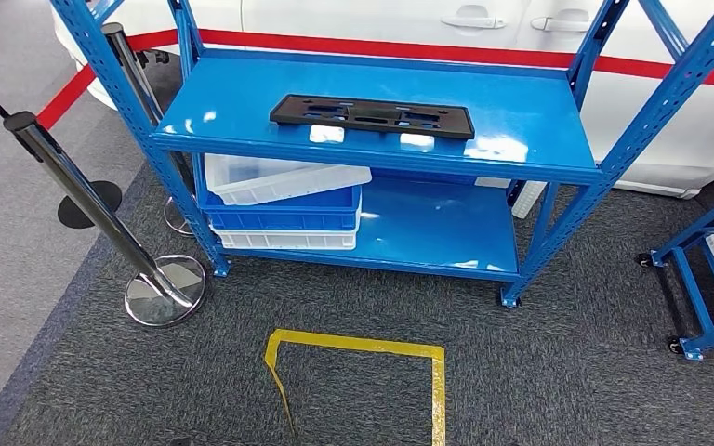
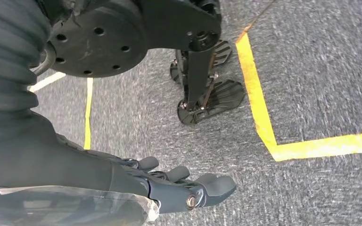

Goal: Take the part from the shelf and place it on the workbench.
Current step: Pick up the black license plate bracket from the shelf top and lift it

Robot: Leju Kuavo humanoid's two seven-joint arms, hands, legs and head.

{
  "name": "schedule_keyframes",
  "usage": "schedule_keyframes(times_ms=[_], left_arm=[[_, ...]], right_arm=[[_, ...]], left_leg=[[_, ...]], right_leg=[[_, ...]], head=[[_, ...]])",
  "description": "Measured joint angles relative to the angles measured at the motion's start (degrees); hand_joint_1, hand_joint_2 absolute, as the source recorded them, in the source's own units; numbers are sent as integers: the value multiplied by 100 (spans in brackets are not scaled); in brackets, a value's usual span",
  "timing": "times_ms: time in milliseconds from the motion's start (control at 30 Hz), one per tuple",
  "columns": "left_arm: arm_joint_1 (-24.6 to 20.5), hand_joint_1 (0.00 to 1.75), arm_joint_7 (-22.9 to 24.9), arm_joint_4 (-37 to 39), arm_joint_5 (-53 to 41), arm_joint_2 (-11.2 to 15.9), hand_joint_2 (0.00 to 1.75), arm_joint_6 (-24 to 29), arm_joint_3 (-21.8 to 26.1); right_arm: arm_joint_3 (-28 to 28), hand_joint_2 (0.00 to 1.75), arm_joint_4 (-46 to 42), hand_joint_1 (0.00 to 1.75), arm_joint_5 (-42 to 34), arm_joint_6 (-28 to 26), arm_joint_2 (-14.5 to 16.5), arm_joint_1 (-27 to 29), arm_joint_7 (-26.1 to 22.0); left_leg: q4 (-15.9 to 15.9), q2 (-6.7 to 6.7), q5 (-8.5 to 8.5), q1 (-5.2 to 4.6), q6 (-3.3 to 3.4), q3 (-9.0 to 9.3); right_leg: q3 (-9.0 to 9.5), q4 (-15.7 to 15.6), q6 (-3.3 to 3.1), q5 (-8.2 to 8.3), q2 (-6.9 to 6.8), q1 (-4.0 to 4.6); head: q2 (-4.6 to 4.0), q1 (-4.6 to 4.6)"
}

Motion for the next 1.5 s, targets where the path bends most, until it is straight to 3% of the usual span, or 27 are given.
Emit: schedule_keyframes(times_ms=[67,167,300,433,533,1033,1500], left_arm=[[-67,0,16,58,185,-1,0,131,-236],[-135,0,-2,130,370,-11,0,303,-573],[-192,0,-25,205,466,-15,0,362,-892],[-225,0,-33,265,523,-10,0,297,-1111],[-232,0,-78,291,555,0,0,215,-1229],[-257,0,-470,368,664,17,0,-35,-1515],[-262,0,-733,376,769,20,0,-113,-1555]], right_arm=[[53,0,58,0,-218,-74,-17,-64,-34],[97,0,132,0,-559,-159,-73,-132,-271],[100,0,185,0,-854,-190,-217,-194,-968],[100,0,163,0,-884,-106,-454,-318,-1756],[100,0,-87,0,-781,-69,-583,-399,-2063],[149,0,-2600,0,270,-461,-833,-516,-1723],[374,0,-5305,0,1824,-923,-905,-638,-1243]], left_leg=[[0,0,0,0,0,0],[1,0,0,0,0,0],[1,-1,0,-1,0,-1],[2,-5,0,-3,1,-3],[3,-7,1,-3,1,0],[4,-14,7,-1,0,5],[4,-16,10,-1,-2,5]], right_leg=[[0,0,0,0,0,0],[0,0,0,0,0,-1],[1,0,0,0,0,-3],[3,1,2,1,0,-5],[6,1,3,2,-1,-4],[10,6,5,4,-4,1],[10,8,5,5,-6,0]], head=[[0,0],[0,0],[0,1],[0,1],[0,1],[0,1],[0,1]])
